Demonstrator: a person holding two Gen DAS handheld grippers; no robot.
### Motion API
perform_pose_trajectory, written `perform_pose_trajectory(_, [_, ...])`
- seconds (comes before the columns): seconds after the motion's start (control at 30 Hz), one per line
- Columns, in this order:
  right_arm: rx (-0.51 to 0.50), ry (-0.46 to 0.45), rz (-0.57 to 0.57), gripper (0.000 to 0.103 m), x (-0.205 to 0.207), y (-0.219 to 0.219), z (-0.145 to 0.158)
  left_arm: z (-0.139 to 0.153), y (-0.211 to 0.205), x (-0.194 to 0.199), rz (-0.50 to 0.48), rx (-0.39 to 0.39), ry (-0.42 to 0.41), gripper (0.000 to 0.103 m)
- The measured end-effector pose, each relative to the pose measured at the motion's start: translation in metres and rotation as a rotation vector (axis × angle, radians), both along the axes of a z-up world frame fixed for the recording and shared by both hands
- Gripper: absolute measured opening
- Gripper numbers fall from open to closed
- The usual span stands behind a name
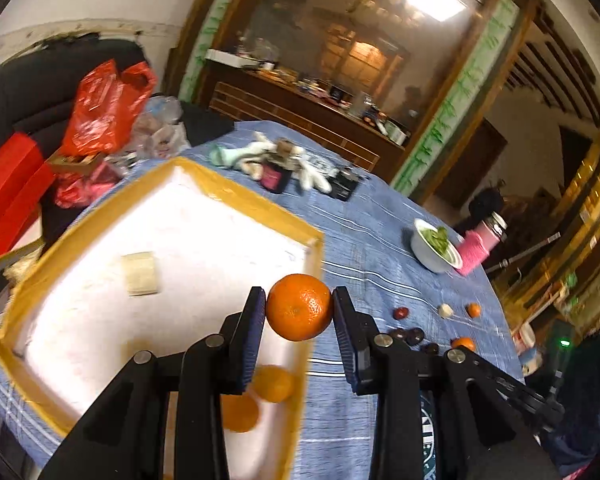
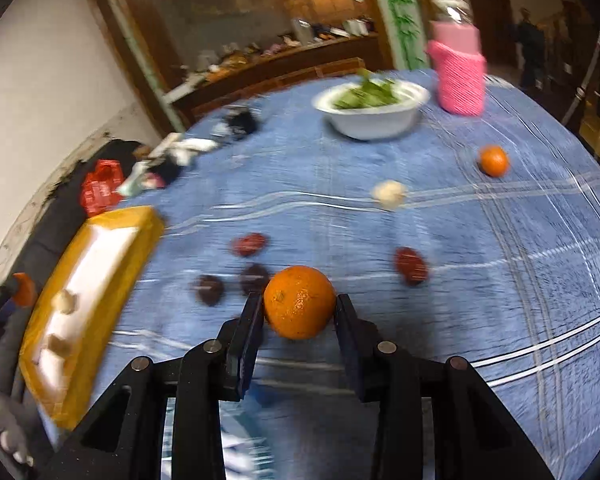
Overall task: Organize fruits
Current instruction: 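Lower both oranges into the tray and open both tools, then move both tools back over the remaining dates and plums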
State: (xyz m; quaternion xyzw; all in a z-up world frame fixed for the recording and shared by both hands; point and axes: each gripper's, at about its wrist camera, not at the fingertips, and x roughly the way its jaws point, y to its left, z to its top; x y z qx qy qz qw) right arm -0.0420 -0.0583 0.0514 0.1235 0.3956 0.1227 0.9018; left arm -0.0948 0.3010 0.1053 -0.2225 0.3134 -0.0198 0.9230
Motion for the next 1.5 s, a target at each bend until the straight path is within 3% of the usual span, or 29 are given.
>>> perform_pose_trajectory(0.17, [0.003, -0.068, 0.182, 0.04, -0.018, 0.075, 0.041, -0.006, 0.041, -0.011, 0.098, 0.009, 0.003, 0.033])
perform_pose_trajectory(0.33, [-0.01, -0.068, 0.385, 0.04, -0.024, 0.158, 0.056, -0.024, 0.072, -0.008, 0.157, -0.003, 0.053, 0.033])
perform_pose_trajectory(0.43, [-0.038, -0.043, 0.465, 0.041, -0.022, 0.202, 0.047, -0.032, 0.079, -0.008, 0.151, 0.001, 0.07, 0.034])
perform_pose_trajectory(0.63, [-0.104, 0.022, 0.512, 0.041, -0.005, 0.256, 0.01, -0.045, 0.094, -0.006, 0.156, -0.033, 0.096, 0.034])
perform_pose_trajectory(0.73, [-0.131, 0.043, 0.516, 0.041, 0.006, 0.271, -0.001, -0.047, 0.102, -0.005, 0.161, -0.069, 0.106, 0.046])
perform_pose_trajectory(0.83, [-0.123, 0.064, 0.516, 0.042, 0.013, 0.274, -0.007, -0.044, 0.105, -0.006, 0.167, -0.081, 0.099, 0.061])
perform_pose_trajectory(0.93, [-0.101, 0.056, 0.514, 0.06, 0.01, 0.272, -0.004, -0.036, 0.105, -0.011, 0.183, -0.087, 0.071, 0.076])
perform_pose_trajectory(1.07, [-0.098, 0.011, 0.497, 0.061, 0.0, 0.261, 0.01, -0.019, 0.098, -0.02, 0.208, -0.098, 0.032, 0.091])
perform_pose_trajectory(1.13, [-0.088, -0.01, 0.48, 0.061, -0.007, 0.25, 0.018, -0.012, 0.092, -0.027, 0.19, -0.135, -0.011, 0.094])
perform_pose_trajectory(1.23, [-0.07, -0.039, 0.448, 0.061, -0.022, 0.225, 0.027, -0.003, 0.072, -0.031, 0.086, -0.2, -0.042, 0.094])
perform_pose_trajectory(1.5, [-0.131, -0.081, 0.272, 0.062, -0.061, 0.106, 0.026, 0.01, -0.008, -0.033, -0.12, -0.102, -0.027, 0.093])
